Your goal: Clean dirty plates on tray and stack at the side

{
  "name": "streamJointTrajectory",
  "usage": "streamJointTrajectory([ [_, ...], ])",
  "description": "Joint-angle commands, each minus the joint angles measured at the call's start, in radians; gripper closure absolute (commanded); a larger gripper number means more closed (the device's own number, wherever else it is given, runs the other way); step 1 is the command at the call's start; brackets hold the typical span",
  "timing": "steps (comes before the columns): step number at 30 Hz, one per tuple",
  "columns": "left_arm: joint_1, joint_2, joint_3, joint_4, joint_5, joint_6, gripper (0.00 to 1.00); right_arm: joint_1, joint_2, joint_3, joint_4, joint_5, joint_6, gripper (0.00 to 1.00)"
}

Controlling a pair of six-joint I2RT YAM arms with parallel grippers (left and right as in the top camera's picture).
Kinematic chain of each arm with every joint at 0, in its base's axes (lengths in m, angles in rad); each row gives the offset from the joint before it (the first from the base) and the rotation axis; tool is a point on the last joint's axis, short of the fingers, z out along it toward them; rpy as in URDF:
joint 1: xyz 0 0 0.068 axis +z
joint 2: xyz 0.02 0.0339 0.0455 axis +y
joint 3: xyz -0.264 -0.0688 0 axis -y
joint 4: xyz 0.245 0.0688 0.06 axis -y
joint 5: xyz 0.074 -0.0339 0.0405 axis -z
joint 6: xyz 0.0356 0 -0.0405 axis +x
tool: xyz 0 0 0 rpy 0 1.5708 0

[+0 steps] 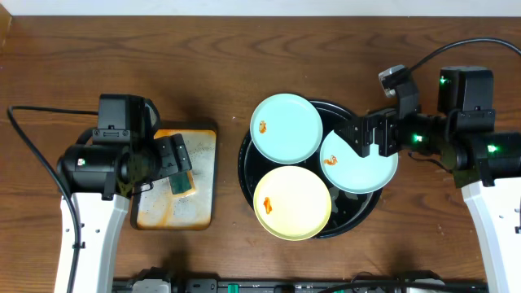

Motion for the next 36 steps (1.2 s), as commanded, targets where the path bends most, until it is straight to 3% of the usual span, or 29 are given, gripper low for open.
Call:
streamJointTrajectory([
  [1, 0.001, 0.029, -0.043, -0.004, -0.077, -0.050, 0.11, 0.009, 0.003, 0.017, -0.023, 0.080, 0.048, 0.01],
  [6, 0.000, 0.093, -0.151, 0.043, -0.166, -0.091, 0.13, 0.009, 0.003, 0.016, -0.041, 0.103, 0.048, 0.01],
  [13, 0.001, 0.241, -0.302, 0.148, -0.161, -0.151, 0.28, 0.009, 0.003, 0.016, -0.047, 0.107, 0.047, 0.01],
  [20, 0.000, 0.355, -0.319, 0.306, -0.114, -0.131, 0.62, 0.009, 0.003, 0.016, -0.051, 0.107, 0.047, 0.01],
  [28, 0.000, 0.457, -0.383, 0.419, -0.106, -0.130, 0.85, 0.009, 0.003, 0.015, -0.065, 0.110, 0.047, 0.01],
  [36, 0.000, 0.539, -0.397, 0.536, -0.109, -0.069, 0.89, 0.009, 0.003, 0.015, -0.073, 0.110, 0.047, 0.01],
])
